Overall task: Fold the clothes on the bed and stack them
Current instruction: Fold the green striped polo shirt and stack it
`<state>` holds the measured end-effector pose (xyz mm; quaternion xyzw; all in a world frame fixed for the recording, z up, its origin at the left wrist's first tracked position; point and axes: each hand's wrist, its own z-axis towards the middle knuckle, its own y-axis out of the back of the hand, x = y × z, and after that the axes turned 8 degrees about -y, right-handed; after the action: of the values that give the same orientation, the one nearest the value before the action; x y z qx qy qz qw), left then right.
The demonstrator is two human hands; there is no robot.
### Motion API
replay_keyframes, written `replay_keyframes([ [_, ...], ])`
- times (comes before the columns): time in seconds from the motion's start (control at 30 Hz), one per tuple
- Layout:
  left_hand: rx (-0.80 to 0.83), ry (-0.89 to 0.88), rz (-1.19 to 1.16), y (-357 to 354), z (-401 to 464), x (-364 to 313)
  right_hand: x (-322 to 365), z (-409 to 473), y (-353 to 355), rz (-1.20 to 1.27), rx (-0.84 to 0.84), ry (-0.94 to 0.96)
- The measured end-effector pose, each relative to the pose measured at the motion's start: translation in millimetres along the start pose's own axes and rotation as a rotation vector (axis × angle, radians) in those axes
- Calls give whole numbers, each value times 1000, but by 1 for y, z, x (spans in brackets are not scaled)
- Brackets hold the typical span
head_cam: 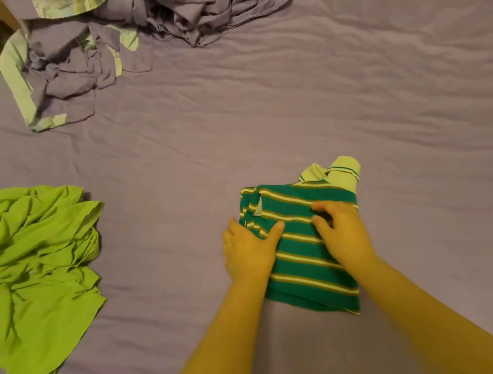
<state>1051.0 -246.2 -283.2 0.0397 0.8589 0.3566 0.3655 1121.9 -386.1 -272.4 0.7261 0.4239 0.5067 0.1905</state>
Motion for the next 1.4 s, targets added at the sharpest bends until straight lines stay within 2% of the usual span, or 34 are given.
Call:
replay_keyframes([
  [0.07,11,71,-4,-5,1,0,-19,-11,3,-96,-159,-39],
  [0.13,16,142,-28,-6,4,1,-28,-22,3,-20,-205,-181],
  [0.23,111,188,-179,-5,10,0,-27,-32,-1,289,-106,-442],
  [0.37,217,136,-387,-6,10,2,-28,-33,-2,551,44,-636],
  [0.47,283,247,-655,-3,2,-2,-28,-30,10,832,217,-712],
  [0.57,335,306,-806,0,-7,-11,-33,-29,25,930,292,-690],
  [0.8,400,207,-870,4,-46,-63,-51,-38,91,980,333,-614],
  [1.03,486,6,-797,-16,-129,-191,-78,-62,242,979,247,-462],
  [1.23,524,-137,-770,-75,-210,-303,-135,-77,388,921,128,-288],
  [1.4,570,-247,-732,-130,-256,-378,-186,-77,484,869,60,-232],
])
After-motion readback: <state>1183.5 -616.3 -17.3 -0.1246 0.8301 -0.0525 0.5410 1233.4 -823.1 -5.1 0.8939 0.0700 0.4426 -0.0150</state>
